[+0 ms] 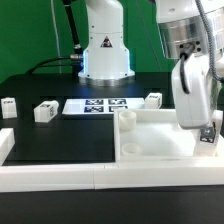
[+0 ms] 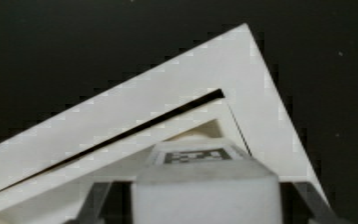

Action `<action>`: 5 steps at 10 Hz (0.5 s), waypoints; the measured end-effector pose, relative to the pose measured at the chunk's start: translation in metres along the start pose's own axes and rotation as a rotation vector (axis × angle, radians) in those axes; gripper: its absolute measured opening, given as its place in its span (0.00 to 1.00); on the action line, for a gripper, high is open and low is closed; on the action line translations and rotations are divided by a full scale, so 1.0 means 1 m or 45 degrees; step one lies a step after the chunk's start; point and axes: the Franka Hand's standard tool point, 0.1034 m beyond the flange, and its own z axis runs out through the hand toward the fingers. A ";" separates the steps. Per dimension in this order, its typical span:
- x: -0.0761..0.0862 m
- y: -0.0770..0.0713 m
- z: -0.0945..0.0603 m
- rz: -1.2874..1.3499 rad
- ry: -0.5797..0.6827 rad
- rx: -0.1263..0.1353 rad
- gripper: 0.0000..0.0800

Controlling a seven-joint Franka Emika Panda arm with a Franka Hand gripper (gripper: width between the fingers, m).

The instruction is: Assemble square table

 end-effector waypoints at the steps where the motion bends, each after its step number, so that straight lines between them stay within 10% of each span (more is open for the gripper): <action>1: 0.001 -0.001 0.000 0.012 0.003 0.003 0.37; 5: 0.001 0.001 0.002 -0.027 0.007 -0.002 0.61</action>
Offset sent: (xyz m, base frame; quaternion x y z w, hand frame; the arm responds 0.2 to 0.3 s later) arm 0.0000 0.0000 0.0000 0.0000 0.0000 0.0000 1.0000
